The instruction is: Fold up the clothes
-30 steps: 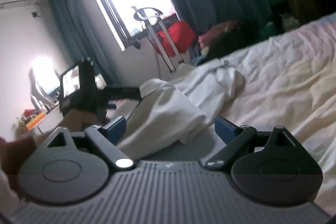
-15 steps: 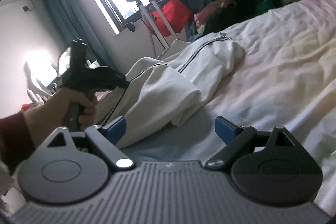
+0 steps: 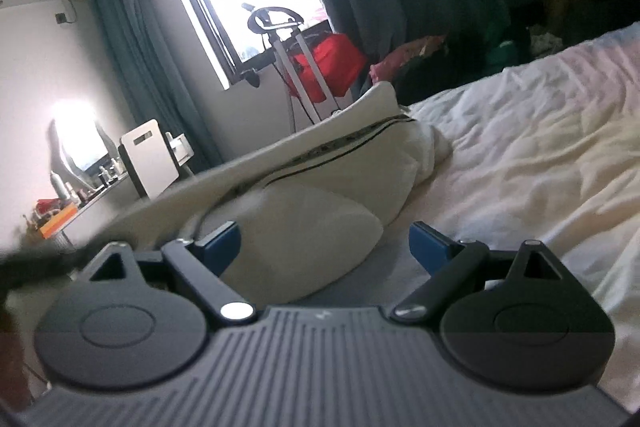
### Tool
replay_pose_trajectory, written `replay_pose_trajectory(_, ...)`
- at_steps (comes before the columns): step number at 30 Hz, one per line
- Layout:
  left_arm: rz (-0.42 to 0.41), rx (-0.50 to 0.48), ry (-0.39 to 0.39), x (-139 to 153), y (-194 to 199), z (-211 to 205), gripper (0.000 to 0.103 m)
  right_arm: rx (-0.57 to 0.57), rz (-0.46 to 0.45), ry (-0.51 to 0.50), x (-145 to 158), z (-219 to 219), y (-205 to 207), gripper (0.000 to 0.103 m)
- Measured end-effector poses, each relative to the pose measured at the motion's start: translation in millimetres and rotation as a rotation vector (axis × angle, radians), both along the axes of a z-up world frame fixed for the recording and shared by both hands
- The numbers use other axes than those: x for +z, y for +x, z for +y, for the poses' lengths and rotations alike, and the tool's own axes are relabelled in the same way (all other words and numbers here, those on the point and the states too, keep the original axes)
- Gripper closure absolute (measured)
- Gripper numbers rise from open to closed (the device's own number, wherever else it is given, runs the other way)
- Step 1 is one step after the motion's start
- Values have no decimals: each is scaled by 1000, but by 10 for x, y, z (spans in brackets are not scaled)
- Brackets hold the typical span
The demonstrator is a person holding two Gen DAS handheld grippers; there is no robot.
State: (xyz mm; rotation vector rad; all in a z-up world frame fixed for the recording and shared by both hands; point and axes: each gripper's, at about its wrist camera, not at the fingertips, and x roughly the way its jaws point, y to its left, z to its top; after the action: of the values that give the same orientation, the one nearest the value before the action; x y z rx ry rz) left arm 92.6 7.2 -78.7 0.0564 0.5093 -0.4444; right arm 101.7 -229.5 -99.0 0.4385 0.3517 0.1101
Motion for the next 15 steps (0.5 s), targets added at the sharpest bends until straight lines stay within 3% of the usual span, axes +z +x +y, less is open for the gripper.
replay_pose_trajectory(4, 1, 16, 17, -156, -306, 39, 100, -11, 14, 25, 23, -37, -146, 10)
replay_pose_trajectory(8, -7, 18, 18, -144, -372, 49, 100, -11, 43, 159, -17, -164, -237, 10)
replay_pose_trajectory(12, 10, 39, -45, -139, -345, 142, 100, -22, 71, 320, -123, -319, -229, 11)
replay_pose_trajectory(14, 19, 51, -80, -139, -332, 194, 100, -50, 88, 391, -196, -402, -178, 24)
replay_pose_trajectory(15, 24, 58, -98, -139, -325, 220, 100, -61, 95, 421, -232, -433, -128, 25)
